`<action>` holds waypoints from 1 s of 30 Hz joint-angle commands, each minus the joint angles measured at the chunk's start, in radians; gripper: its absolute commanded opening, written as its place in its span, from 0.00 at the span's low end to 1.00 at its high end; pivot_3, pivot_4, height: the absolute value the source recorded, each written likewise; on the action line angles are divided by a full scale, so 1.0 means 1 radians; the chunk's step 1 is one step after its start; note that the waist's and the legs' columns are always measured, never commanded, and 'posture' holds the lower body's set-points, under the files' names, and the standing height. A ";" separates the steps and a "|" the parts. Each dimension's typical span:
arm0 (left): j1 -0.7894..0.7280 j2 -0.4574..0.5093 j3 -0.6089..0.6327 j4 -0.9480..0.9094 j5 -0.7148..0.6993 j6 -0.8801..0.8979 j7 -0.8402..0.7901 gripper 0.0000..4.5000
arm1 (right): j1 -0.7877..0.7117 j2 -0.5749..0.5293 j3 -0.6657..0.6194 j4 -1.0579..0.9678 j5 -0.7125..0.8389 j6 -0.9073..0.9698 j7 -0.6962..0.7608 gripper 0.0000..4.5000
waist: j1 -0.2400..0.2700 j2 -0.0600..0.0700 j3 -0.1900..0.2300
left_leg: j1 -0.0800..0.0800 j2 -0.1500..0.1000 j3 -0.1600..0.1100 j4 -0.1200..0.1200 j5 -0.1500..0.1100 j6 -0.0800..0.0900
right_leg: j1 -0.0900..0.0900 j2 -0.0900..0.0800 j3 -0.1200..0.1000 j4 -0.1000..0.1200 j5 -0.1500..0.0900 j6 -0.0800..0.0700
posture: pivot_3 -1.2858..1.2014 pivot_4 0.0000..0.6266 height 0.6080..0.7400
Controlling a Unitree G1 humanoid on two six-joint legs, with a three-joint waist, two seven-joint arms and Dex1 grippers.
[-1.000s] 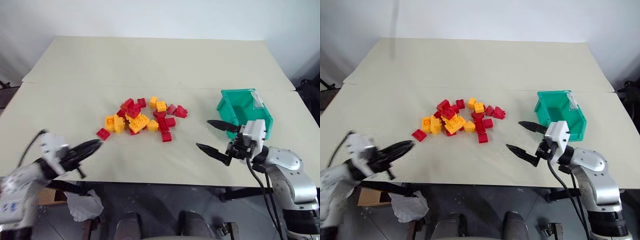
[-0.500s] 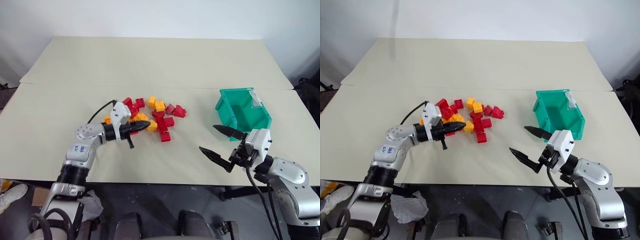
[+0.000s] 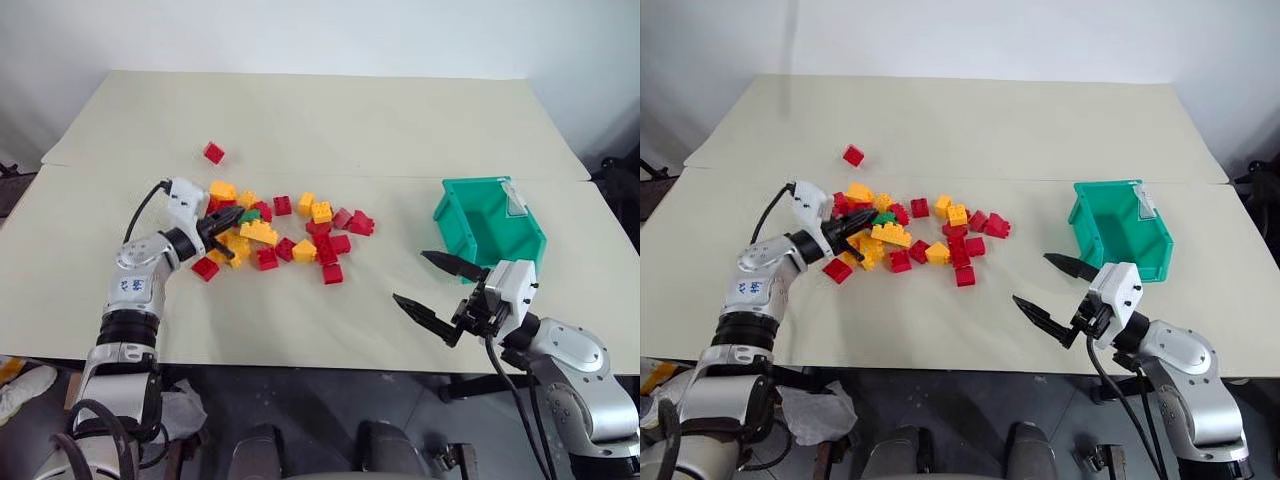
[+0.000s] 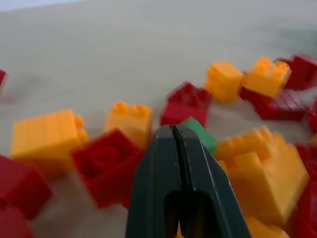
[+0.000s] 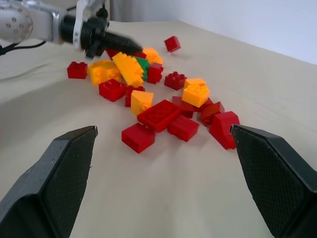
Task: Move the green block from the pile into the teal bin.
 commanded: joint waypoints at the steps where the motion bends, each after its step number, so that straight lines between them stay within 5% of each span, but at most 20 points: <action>1: 0.042 0.032 -0.034 -0.084 0.010 -0.011 -0.100 0.01 | -0.011 0.005 0.000 -0.023 0.007 -0.018 0.000 1.00 | 0.000 0.000 0.000 | 0.000 0.000 0.000 0.000 0.000 0.000 | 0.000 0.000 0.000 0.000 0.000 0.000 | 0.52 0.24 1.00; 11: 0.197 0.065 -0.045 -0.336 -0.066 0.005 -0.293 0.01 | -0.015 0.012 0.022 -0.030 0.011 -0.010 0.000 1.00 | -0.002 0.000 0.000 | 0.000 0.000 0.000 0.000 0.000 0.000 | 0.000 0.000 0.000 0.000 0.000 0.000 | 0.52 0.24 1.00; 18: 0.355 0.105 0.148 -0.449 -0.202 0.125 -0.226 0.01 | -0.029 0.008 0.024 -0.034 0.029 0.002 0.008 1.00 | -0.006 0.000 0.000 | 0.000 0.001 0.000 0.000 0.000 0.000 | 0.000 0.000 0.000 0.001 0.000 0.000 | 0.52 0.24 1.00; 21: 0.467 0.123 0.291 -0.464 -0.246 0.139 -0.153 0.12 | -0.061 0.018 0.025 -0.016 0.034 -0.012 0.013 1.00 | -0.009 0.000 0.000 | 0.000 0.001 0.000 0.000 0.000 0.000 | 0.000 0.000 0.000 0.001 0.000 0.000 | 0.52 0.24 1.00; 30: 0.727 0.119 0.543 -0.525 -0.304 0.149 -0.041 0.73 | -0.142 0.021 0.063 0.054 0.020 -0.021 0.059 1.00 | -0.005 -0.001 0.000 | 0.000 0.001 0.000 0.000 0.000 0.001 | 0.000 0.000 0.000 0.000 0.000 0.000 | 0.52 0.24 1.00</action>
